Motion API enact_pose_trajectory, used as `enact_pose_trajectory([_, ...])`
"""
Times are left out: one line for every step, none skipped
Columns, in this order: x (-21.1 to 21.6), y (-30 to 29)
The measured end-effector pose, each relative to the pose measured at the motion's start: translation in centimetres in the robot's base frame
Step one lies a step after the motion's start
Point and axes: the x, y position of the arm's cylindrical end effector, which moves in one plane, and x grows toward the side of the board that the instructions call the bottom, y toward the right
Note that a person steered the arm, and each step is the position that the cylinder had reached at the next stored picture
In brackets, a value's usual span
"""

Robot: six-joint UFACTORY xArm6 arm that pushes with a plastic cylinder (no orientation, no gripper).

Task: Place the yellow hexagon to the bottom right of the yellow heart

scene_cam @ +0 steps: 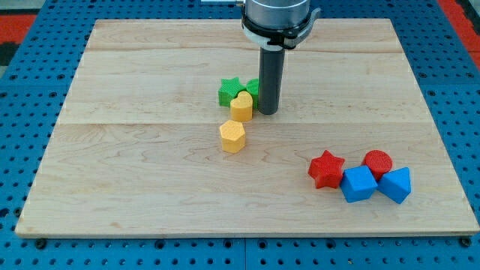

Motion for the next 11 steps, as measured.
enact_pose_trajectory([0.0,0.0])
enact_pose_trajectory([0.1,0.0])
enact_pose_trajectory([0.2,0.1])
enact_pose_trajectory([6.1,0.0])
enact_pose_trajectory([11.6,0.0])
enact_pose_trajectory([9.5,-8.2])
enact_pose_trajectory([4.1,-7.5])
enact_pose_trajectory([4.5,-6.0])
enact_pose_trajectory([6.1,-3.1])
enact_pose_trajectory([4.9,-2.8])
enact_pose_trajectory([3.3,-3.3])
